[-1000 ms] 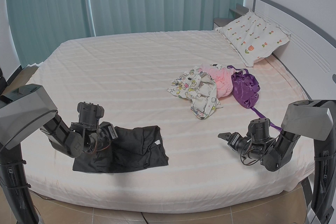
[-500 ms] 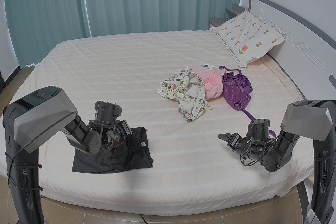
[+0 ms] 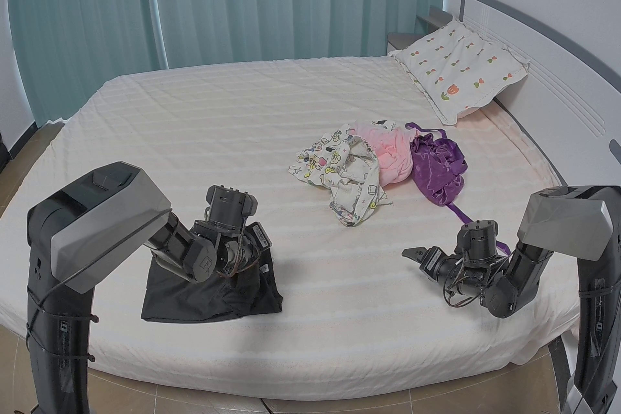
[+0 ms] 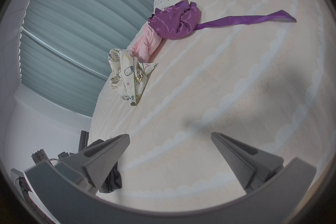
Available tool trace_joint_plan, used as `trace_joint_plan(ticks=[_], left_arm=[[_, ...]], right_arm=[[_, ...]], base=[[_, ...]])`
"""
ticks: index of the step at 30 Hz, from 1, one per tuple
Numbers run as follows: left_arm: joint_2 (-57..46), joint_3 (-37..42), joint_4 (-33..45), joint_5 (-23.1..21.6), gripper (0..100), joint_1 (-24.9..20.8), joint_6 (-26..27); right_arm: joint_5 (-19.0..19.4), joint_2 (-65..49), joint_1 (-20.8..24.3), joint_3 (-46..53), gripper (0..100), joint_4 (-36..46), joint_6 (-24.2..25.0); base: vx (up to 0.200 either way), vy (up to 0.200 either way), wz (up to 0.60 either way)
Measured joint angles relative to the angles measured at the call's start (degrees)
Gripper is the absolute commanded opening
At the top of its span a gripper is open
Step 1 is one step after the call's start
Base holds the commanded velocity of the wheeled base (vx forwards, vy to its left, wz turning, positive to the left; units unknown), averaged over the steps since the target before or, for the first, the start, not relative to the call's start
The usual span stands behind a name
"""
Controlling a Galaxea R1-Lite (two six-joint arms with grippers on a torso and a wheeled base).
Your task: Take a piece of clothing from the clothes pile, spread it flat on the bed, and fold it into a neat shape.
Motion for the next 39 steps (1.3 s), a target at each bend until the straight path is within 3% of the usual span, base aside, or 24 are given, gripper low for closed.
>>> trace_joint_plan(ticks=[1, 17, 22, 31, 39], left_arm=[[0.17, -0.27, 0.22, 0.01, 100, -0.11, -0.02], [-3.78, 2.58, -0.22, -0.89, 100, -2.36, -6.41], [-8.62, 6.07, -2.38, -5.00, 100, -2.63, -10.95], [-15.24, 16.63, -4.21, -9.74, 100, 0.89, -12.73], [-16.54, 26.51, -13.81, -10.76, 100, 5.57, -13.91]], right_arm=[[0.02, 0.05, 0.00, 0.00, 100, 0.00, 0.00], [0.00, 0.11, 0.09, 0.26, 100, 0.00, -0.02], [-0.02, 0.09, 0.09, 0.30, 100, 0.02, -0.02], [-0.06, 0.11, 0.07, 0.37, 100, 0.00, -0.02], [-0.06, 0.18, 0.13, 0.41, 100, 0.00, -0.02]], base=[[0.000, 0.000, 0.00], [0.000, 0.000, 0.00], [0.000, 0.000, 0.00], [-0.067, 0.000, 0.00], [0.000, 0.000, 0.00]])
